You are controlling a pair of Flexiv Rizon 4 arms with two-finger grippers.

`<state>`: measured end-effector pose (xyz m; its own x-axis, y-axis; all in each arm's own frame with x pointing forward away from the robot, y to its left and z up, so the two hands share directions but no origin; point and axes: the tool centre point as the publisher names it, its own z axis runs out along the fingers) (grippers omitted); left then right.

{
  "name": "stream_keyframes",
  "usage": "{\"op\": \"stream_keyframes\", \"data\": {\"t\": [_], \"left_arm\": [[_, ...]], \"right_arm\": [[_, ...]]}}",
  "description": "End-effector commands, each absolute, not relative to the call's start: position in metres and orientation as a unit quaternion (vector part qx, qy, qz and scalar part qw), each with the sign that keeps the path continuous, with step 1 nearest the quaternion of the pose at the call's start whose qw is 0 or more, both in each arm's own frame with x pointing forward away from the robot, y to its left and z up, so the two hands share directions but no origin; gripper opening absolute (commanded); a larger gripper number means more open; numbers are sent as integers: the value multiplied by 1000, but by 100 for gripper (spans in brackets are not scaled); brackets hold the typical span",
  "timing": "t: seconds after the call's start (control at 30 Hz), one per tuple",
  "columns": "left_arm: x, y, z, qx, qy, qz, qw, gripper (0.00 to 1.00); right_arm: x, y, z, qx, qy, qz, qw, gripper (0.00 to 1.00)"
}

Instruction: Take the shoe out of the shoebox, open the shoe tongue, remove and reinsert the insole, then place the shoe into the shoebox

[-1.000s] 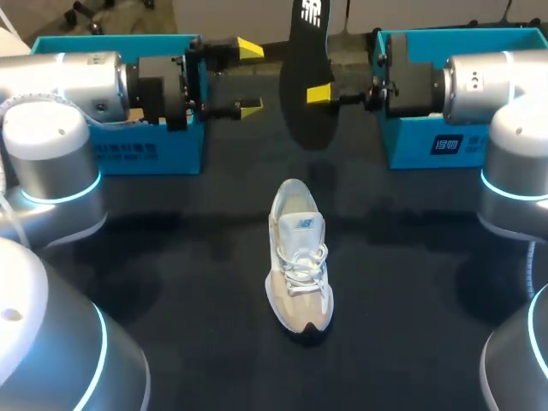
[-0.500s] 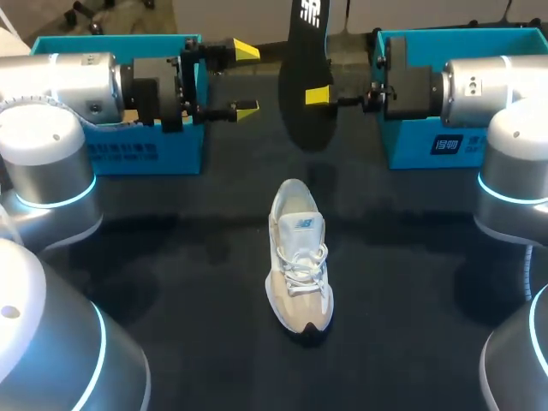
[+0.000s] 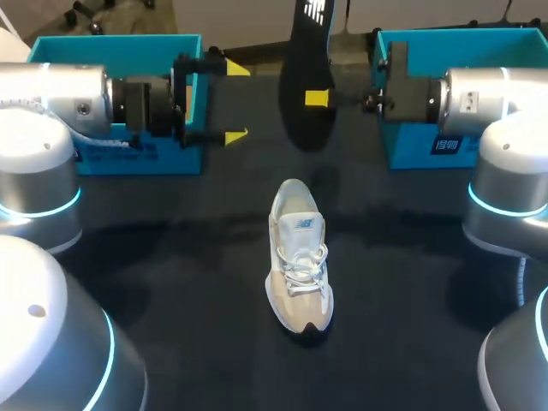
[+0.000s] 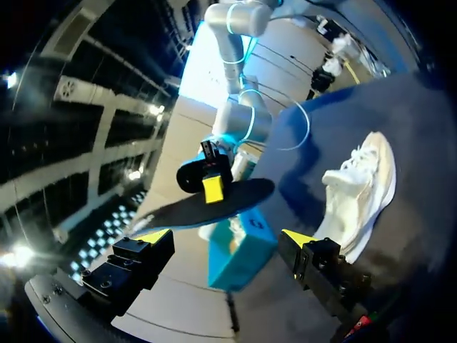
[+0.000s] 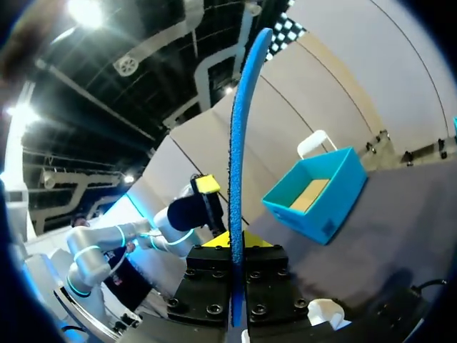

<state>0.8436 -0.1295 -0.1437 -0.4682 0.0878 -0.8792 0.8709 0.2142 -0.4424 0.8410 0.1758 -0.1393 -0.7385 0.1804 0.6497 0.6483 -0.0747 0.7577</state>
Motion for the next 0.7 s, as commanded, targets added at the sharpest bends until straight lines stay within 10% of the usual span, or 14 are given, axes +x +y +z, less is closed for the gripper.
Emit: {"op": "stream_keyframes", "data": {"t": [0.03, 0.7], "left_arm": [[828, -117, -150, 294, 762, -513, 264, 100], [789, -101, -210, 165, 849, -496, 79, 100]], "right_arm": [[844, 182, -148, -311, -654, -668, 171, 0], [841, 186, -187, -307, -656, -668, 173, 0]]}}
